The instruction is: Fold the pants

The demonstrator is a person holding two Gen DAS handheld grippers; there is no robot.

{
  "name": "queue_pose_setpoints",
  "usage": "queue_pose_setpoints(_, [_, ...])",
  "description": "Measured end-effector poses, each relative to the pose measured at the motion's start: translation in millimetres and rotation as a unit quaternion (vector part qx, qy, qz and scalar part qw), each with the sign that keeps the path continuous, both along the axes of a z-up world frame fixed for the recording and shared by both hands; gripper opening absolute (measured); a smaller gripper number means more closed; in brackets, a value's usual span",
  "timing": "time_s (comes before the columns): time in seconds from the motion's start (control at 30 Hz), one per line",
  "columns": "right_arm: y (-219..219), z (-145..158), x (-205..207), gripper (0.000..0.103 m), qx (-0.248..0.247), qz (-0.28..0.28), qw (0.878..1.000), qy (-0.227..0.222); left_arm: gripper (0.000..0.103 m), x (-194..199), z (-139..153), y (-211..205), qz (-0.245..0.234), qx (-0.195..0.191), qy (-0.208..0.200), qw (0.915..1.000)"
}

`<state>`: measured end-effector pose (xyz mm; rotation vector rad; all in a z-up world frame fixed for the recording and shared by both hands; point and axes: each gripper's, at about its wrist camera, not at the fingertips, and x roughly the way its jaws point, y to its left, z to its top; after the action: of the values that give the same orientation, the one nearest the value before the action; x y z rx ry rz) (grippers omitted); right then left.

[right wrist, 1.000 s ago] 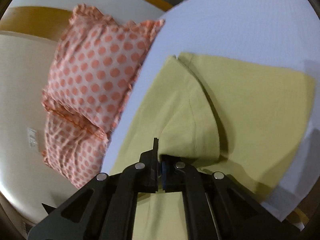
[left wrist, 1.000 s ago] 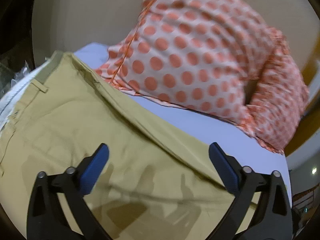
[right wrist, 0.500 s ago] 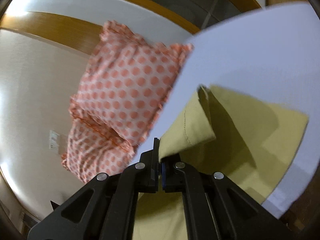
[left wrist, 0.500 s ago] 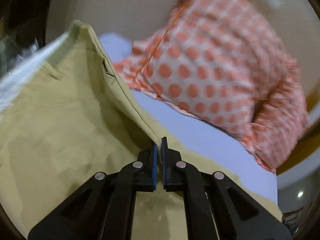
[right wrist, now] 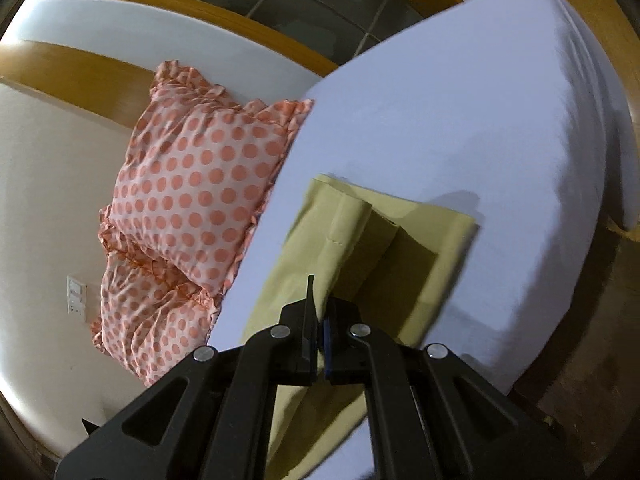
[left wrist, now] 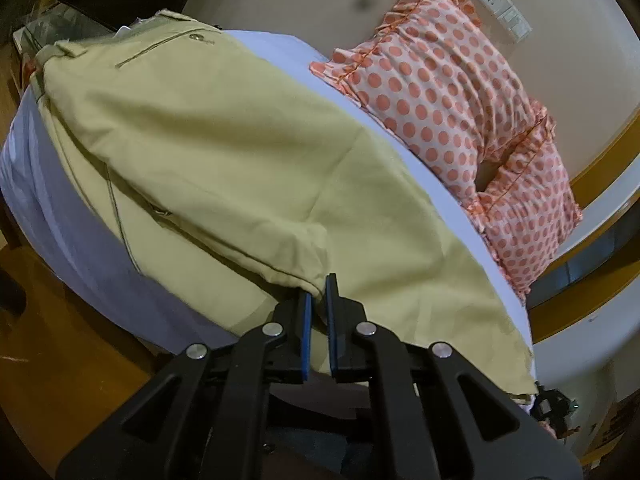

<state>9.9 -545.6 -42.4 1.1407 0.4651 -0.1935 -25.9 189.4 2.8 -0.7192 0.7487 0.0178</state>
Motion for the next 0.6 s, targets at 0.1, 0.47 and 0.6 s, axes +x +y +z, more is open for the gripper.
queue_pose_setpoints(0.1, [-3, -4, -5, 0.002, 0.004, -0.003, 1.000, 0.007, 0.006, -4, 1, -3, -0.006, 0.009, -0.012, 0.9999])
queue_pose_setpoints(0.47, [-4, 7, -30, 0.042, -0.054, -0.044, 0.996, 0.049, 0.013, -31, -1, -5, -0.030, 0.022, -0.030, 0.9988])
queue_pose_setpoints(0.6, [-8, 8, -41, 0.054, -0.078, -0.066, 0.994, 0.048, 0.026, -48, 3, -2, -0.034, 0.032, -0.056, 0.9974])
